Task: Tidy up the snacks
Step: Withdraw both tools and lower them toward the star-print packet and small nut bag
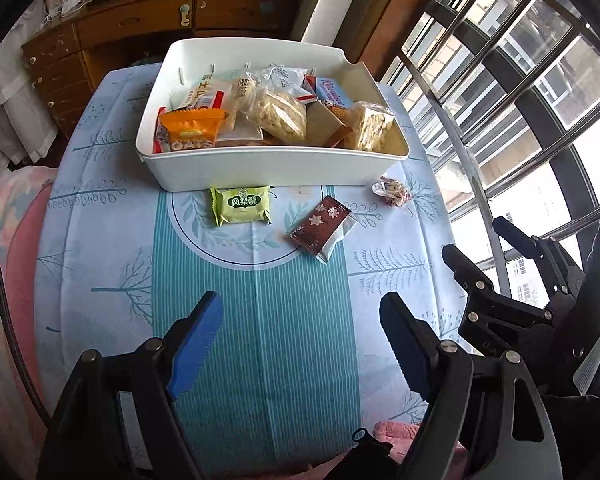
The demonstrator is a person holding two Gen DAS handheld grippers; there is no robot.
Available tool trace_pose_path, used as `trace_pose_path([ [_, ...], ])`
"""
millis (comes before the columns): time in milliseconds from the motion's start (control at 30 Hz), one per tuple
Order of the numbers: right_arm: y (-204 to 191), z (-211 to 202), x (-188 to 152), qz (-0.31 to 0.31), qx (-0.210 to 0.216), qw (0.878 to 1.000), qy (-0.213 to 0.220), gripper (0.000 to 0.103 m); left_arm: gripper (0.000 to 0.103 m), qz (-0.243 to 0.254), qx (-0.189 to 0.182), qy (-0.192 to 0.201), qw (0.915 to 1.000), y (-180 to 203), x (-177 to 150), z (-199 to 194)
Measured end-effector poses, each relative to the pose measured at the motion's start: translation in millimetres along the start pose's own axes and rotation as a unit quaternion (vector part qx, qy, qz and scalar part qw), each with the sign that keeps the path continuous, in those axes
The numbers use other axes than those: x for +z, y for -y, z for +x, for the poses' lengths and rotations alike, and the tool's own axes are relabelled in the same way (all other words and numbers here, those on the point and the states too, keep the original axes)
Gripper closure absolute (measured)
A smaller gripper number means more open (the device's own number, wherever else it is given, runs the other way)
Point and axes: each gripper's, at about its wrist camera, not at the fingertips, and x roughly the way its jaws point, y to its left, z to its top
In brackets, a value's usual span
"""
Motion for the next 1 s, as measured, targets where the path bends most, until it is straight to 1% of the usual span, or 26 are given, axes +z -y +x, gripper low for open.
trace_pose_path([
  [200,14.1,24.5,-10.6,-0.055,0.007,0.998,-0.002,0.029,0.023,0.013,0.042,-0.005,0.999,30.5,1.6,31.0],
  [300,23.8,40.3,-14.1,-0.059,0.019,0.998,-0.008,0.029,0.023,0.023,0.058,-0.003,0.9981,40.6,5.0,48.4],
  [400,29.7,56.1,-18.1,-0.061,0.026,0.998,-0.011,0.029,0.023,0.039,0.078,0.013,0.9961,50.2,7.8,67.2],
  [533,35.1,74.7,-22.4,-0.057,0.036,0.998,-0.007,0.029,0.023,0.053,0.095,0.029,0.9937,53.2,9.9,88.7],
  [633,37.4,86.3,-26.9,-0.058,0.043,0.997,-0.005,0.029,0.023,0.064,0.103,0.029,0.9922,52.7,10.0,104.8],
  [767,36.1,100.4,-31.4,-0.065,0.044,0.997,0.003,0.029,0.023,0.091,0.112,0.033,0.989,54.0,12.4,121.3],
  [833,33.7,108.4,-31.3,-0.068,0.036,0.997,0.004,0.034,0.023,0.101,0.115,0.033,0.9877,54.9,14.9,128.5],
  [900,32.5,115.0,-29.7,-0.065,0.038,0.997,0.008,0.037,0.023,0.103,0.116,0.031,0.9874,55.0,18.3,135.9],
  [1000,31.6,125.4,-26.4,-0.06,0.036,0.998,0.008,0.037,0.023,0.107,0.115,0.032,0.9871,56.8,19.9,145.3],
])
